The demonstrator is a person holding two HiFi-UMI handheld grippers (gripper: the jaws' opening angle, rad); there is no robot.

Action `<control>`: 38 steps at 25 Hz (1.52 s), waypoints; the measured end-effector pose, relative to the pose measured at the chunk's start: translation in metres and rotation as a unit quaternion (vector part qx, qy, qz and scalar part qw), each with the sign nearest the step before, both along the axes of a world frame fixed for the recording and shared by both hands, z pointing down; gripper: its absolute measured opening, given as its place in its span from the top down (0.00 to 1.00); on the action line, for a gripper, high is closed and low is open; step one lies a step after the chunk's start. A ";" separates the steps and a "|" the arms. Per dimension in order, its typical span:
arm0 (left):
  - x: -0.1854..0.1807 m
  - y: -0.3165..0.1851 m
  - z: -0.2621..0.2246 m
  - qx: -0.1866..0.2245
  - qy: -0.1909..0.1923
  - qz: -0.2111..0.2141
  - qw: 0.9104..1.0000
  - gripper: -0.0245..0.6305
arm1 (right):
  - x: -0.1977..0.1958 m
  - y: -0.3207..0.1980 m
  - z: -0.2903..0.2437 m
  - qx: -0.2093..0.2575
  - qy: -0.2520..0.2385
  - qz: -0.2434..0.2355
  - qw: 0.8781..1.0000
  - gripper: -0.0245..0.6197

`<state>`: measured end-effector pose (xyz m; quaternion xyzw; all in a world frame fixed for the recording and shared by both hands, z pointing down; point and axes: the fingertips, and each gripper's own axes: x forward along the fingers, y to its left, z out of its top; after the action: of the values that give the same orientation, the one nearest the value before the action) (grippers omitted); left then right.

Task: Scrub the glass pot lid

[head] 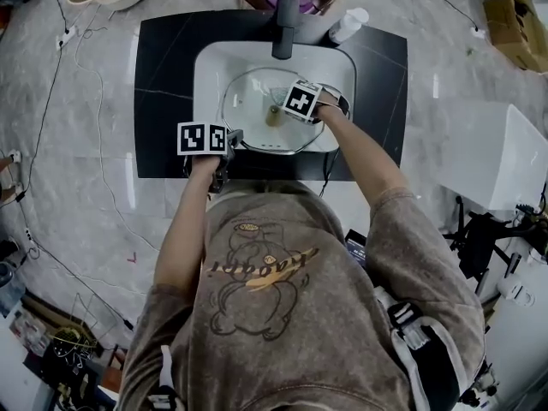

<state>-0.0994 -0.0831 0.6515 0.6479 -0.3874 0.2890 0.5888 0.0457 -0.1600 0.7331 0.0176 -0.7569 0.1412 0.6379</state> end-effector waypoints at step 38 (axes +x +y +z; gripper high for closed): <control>-0.002 0.005 0.003 0.013 -0.005 -0.001 1.000 0.69 | -0.063 0.107 -0.082 -0.122 -0.116 0.038 0.985 0.83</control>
<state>-0.1014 -0.0778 0.6541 0.6538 -0.3947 0.2868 0.5784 -0.0170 -0.0528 0.6512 -0.0481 -0.8018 0.2573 0.5373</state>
